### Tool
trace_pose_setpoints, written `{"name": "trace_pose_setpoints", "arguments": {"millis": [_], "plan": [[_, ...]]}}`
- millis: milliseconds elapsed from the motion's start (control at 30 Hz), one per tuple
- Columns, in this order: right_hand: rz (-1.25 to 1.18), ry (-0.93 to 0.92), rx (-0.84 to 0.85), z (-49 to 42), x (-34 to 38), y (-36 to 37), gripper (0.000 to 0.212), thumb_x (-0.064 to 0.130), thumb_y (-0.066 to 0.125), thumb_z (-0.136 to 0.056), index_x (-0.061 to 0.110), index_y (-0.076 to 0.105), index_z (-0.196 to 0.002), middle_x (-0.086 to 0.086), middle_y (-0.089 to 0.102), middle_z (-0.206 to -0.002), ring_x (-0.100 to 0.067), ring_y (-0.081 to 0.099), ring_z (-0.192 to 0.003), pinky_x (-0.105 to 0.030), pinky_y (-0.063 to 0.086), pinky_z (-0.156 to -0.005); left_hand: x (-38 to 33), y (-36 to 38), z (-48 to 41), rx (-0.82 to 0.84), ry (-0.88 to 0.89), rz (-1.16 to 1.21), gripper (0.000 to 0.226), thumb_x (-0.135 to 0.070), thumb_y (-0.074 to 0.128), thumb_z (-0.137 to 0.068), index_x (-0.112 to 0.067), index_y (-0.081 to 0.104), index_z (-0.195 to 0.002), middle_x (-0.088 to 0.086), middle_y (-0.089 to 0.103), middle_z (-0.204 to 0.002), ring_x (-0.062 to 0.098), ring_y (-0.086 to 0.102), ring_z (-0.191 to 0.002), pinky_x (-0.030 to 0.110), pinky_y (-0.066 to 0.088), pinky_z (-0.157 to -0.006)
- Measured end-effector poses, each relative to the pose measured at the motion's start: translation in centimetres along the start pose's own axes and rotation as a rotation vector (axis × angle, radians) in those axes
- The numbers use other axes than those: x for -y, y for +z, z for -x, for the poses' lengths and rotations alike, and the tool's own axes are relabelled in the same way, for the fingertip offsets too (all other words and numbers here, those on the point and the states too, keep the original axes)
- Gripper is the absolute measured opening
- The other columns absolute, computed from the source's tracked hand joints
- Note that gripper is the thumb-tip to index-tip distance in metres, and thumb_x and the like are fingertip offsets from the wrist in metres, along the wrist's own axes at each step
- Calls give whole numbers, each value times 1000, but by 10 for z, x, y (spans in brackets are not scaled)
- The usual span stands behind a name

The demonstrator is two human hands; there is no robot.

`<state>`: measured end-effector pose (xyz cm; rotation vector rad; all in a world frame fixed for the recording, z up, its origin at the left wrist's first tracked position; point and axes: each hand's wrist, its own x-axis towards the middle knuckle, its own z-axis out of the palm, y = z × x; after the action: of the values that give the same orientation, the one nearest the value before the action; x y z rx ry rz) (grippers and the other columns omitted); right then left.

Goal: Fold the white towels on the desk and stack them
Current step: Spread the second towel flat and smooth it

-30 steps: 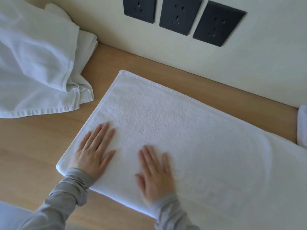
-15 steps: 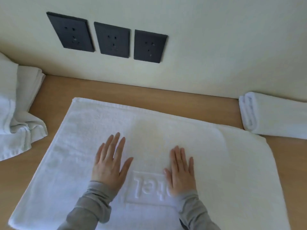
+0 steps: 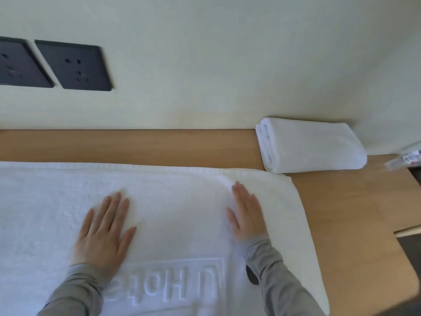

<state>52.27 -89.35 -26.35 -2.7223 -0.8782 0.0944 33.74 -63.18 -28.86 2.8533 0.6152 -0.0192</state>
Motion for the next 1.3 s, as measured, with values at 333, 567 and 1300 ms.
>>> {"name": "trace_pose_setpoints", "arguments": {"millis": [333,567,1300], "plan": [[-686,968,-60,-41,-158,-54,55,40,70,-78,8,54,-120,-9,61,-111,-19,54,-90,-28,40,-81,17,20,-2,24,-27,-14,65,-53,13,-94,-20,18,-150,-3,17,-157,19,19,-144,46,22,-111],[-626,951,290,-63,-151,-62,73,43,77,-70,2,49,-124,-12,58,-119,-29,57,-107,-34,44,-85,29,28,-1,76,-47,10,65,-54,15,-92,-24,14,-150,-6,13,-158,16,14,-145,41,13,-115],[-169,377,-307,-27,-151,-33,12,1,62,-76,-3,55,-85,-15,54,-85,-20,40,-76,-21,21,-60,6,10,-1,72,-56,55,66,-57,15,-93,-24,17,-150,-5,14,-158,10,7,-145,28,-1,-117]]}}
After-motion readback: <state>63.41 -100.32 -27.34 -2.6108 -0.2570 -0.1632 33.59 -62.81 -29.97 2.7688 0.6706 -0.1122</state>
